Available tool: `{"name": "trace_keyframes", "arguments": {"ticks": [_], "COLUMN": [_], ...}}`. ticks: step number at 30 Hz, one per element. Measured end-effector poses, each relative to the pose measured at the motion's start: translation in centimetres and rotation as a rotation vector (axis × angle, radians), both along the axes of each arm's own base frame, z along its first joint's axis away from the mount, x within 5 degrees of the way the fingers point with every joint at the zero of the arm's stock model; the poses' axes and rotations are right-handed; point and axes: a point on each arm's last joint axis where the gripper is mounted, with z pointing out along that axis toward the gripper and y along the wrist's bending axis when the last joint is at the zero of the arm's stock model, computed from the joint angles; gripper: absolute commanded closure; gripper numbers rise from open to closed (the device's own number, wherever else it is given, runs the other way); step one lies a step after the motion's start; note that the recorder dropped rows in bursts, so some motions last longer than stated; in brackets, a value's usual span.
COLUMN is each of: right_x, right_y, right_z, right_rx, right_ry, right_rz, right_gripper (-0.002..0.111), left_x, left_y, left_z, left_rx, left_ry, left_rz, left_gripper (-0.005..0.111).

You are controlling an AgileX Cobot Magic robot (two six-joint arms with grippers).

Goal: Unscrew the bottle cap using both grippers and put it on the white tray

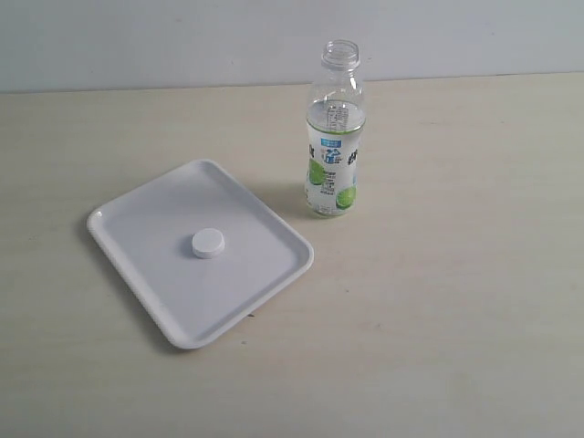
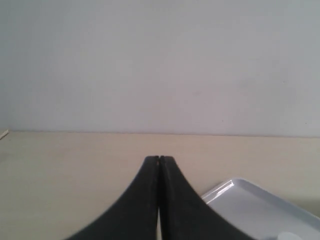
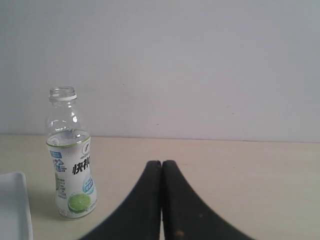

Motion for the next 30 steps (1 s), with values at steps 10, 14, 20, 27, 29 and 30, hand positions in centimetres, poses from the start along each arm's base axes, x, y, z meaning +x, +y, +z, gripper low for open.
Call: {"name": "trace_keyframes", "arguments": {"ticks": [10,14,20,27,29,30], "right_x": [0.0,0.0,0.0,0.0,0.0,0.0], "right_y": [0.0,0.0,0.0,0.0,0.0,0.0], "right_z": [0.0,0.0,0.0,0.0,0.0,0.0], "right_rx": [0.002,0.002,0.002,0.002,0.002,0.002], "right_ry": [0.0,0.0,0.0,0.0,0.0,0.0], "right_rz": [0.0,0.0,0.0,0.0,0.0,0.0], "right_gripper": [0.108,0.108,0.108,0.108,0.108,0.108], "left_x": [0.01,0.01,0.01,0.01,0.01,0.01], "left_y": [0.18,0.19,0.19,0.19,0.19,0.19], "left_z": [-0.11,-0.15,-0.21,-0.21,-0.21,-0.21], "left_rx": [-0.162,-0.173,-0.177,-0.178,-0.178,-0.178], "left_ry": [0.021,0.026,0.033,0.033,0.033,0.033], "left_rz": [0.019,0.021,0.021,0.021,0.021,0.021], "left_gripper": [0.107,0.107,0.107,0.107,0.107,0.107]}}
